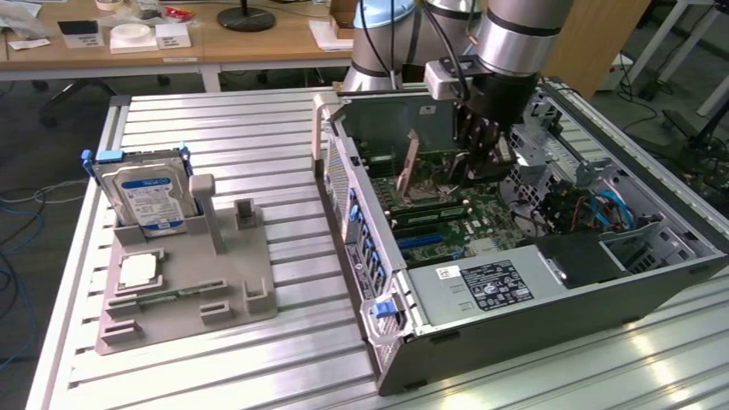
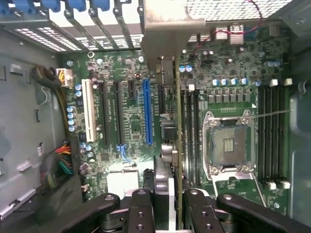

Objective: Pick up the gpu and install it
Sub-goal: 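Insert the gpu into the slot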

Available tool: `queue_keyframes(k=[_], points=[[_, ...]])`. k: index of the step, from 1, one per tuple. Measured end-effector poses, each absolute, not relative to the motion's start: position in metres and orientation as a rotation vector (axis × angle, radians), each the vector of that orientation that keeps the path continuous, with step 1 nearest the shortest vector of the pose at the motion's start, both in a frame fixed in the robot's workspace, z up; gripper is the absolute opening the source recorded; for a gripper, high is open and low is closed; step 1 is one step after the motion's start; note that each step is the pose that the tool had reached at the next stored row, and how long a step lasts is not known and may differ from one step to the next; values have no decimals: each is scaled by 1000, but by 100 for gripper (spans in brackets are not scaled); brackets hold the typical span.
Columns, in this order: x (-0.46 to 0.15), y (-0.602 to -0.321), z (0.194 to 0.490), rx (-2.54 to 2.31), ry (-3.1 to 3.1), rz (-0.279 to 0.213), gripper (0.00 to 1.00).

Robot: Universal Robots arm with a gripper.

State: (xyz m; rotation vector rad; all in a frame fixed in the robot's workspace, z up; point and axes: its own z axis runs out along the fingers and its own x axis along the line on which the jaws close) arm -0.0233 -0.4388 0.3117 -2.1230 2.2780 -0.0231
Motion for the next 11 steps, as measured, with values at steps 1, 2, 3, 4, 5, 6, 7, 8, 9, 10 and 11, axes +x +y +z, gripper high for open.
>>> queue_keyframes(k=[1,2,3,4,5,6,7,8,9,10,11], points=[[-25,-439,310,-2126,2274,-22,28],[-26,-439,309,-2130,2269,-20,28],[-28,-439,308,-2134,2265,-19,28],[-29,-440,307,-2139,2259,-17,28],[-30,-440,305,-2148,2249,-15,28],[-30,-440,304,-2160,2235,-14,28],[-30,-440,303,-2173,2222,-13,28],[-30,-440,302,-2185,2210,-12,28],[-30,-440,302,-2191,2204,-12,28],[-30,-440,301,-2191,2204,-12,28],[-31,-440,301,-2191,2204,-12,28]])
